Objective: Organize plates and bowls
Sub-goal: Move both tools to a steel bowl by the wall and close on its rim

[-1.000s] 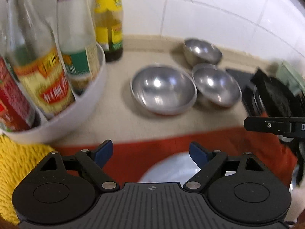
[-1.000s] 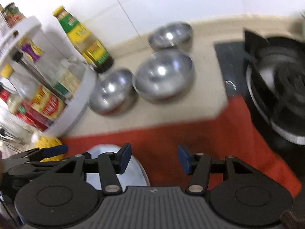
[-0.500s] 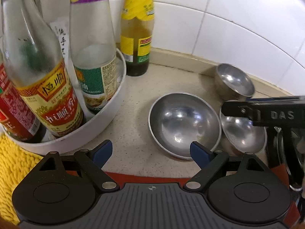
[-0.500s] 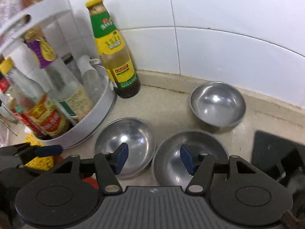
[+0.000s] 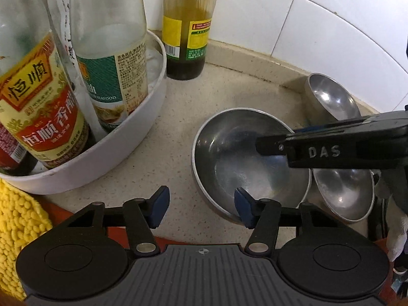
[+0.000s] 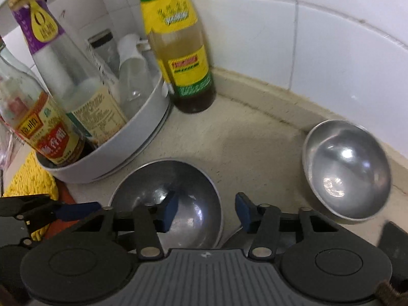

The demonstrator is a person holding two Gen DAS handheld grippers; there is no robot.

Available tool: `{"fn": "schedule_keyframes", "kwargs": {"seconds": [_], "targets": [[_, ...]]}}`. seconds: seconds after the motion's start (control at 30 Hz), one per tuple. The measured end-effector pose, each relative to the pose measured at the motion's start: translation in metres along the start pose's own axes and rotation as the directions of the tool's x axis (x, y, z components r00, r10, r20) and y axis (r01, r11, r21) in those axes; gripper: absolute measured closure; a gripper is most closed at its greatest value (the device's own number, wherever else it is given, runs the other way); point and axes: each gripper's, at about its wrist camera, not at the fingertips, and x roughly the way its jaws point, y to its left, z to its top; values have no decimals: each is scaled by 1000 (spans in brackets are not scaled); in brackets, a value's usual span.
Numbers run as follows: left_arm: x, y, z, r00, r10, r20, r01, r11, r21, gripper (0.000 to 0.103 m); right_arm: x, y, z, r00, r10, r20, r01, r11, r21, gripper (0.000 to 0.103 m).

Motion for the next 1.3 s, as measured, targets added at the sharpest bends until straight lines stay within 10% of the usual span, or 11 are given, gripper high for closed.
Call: {"fn": "schedule_keyframes", "kwargs": {"seconds": [0.2,0.67,1.0,1.13,1.3], "targets": [[9,0,0,999,-41,-19,41,999,4,58,16,0,1,999,12,-50,-12,1000,-6,70],[9,15,-5,999,-22,-23,22,1000,7,59,16,1,0,991,98,-89,-92,994,66,79],[13,27,-9,1000,0,-16,0,1000,-15,32,23,10,-1,989,111,-98,-103,991,90,72],[12,22,-7,999,-30,-17,30,999,15,54,21,17,-5,991,98,-95,-91,993,77,67],[9,18,-7,1000,-11,-10,11,1000,25,55,18,24,-11,990,92,-106,-84,993,77,75]]}}
